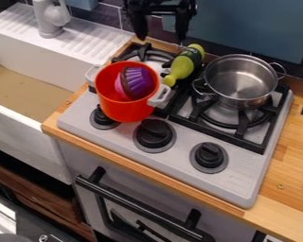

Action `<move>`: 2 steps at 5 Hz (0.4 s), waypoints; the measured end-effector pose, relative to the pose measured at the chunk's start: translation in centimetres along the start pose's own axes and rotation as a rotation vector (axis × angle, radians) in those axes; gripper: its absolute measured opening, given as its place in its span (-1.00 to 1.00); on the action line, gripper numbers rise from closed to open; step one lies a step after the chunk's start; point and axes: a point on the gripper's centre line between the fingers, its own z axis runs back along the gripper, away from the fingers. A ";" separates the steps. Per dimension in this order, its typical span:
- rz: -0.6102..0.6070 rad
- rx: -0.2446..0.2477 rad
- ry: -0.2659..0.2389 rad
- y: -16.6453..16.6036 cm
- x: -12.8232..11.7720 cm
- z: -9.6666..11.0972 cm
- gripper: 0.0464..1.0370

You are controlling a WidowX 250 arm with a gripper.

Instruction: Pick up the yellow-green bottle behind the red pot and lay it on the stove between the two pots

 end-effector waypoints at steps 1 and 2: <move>-0.004 0.022 0.016 -0.8 0.1 1.0 0.93; -0.022 0.031 0.036 -1.6 0.4 2.4 0.93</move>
